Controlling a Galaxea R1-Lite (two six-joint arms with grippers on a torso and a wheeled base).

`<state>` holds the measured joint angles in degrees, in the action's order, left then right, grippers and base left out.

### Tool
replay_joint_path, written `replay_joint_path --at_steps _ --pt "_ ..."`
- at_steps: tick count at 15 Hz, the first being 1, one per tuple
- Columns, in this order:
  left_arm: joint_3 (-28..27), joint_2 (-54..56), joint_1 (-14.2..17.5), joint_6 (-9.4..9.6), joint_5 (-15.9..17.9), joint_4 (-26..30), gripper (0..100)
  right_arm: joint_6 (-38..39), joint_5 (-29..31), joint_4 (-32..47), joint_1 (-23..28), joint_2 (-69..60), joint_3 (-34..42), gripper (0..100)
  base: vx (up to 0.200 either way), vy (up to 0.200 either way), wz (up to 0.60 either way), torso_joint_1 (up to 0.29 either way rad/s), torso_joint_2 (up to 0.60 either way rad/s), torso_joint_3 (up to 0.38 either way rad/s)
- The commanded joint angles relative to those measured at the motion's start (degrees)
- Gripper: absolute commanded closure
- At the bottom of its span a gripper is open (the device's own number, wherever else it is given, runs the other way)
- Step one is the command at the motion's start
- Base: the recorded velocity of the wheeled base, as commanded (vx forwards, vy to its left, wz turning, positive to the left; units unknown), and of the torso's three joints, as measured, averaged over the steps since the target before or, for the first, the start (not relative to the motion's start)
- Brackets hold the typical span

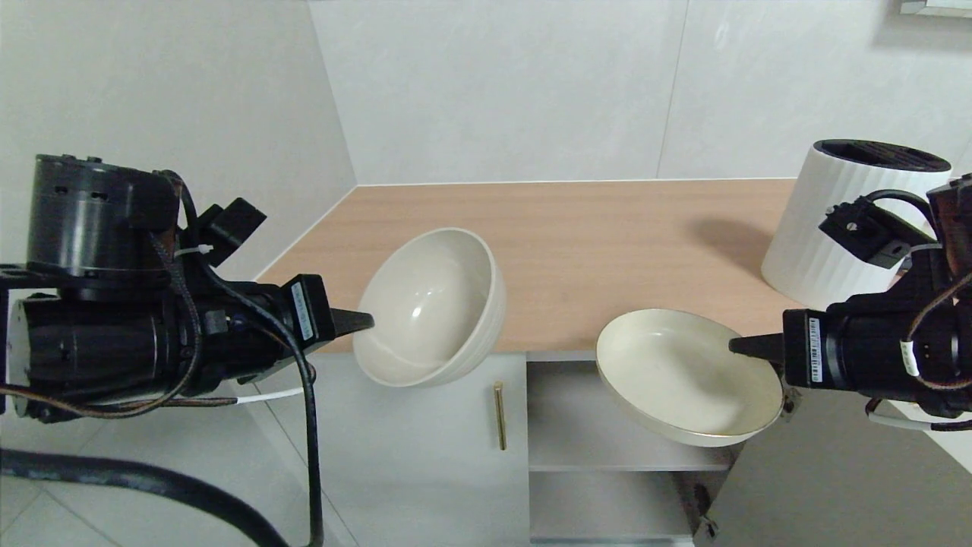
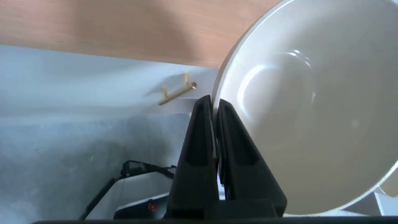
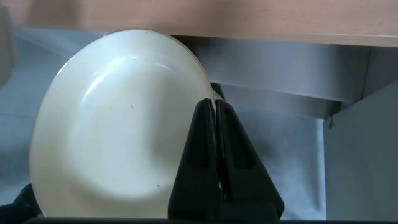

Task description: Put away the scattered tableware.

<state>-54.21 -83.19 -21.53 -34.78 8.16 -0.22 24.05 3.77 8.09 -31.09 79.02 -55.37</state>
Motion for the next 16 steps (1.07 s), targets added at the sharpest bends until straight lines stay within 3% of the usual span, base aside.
replay_joint_path --at_steps 1,13,16 --pt "0.07 -0.31 0.00 -0.02 0.02 -0.04 100 -0.15 0.01 -0.10 -0.03 0.70 0.00 100 0.000 0.000 0.00 0.000 0.00 0.000" --pt "0.07 -0.92 -0.27 -0.02 -0.07 -0.04 100 -0.23 0.01 -0.45 -0.03 2.72 0.44 100 0.000 0.000 0.00 0.000 0.00 0.000" --pt "0.16 -0.83 -0.36 -0.02 0.02 -0.04 100 -0.23 0.01 -0.45 -0.03 2.72 0.44 100 0.000 0.000 0.00 -0.100 0.24 0.141"
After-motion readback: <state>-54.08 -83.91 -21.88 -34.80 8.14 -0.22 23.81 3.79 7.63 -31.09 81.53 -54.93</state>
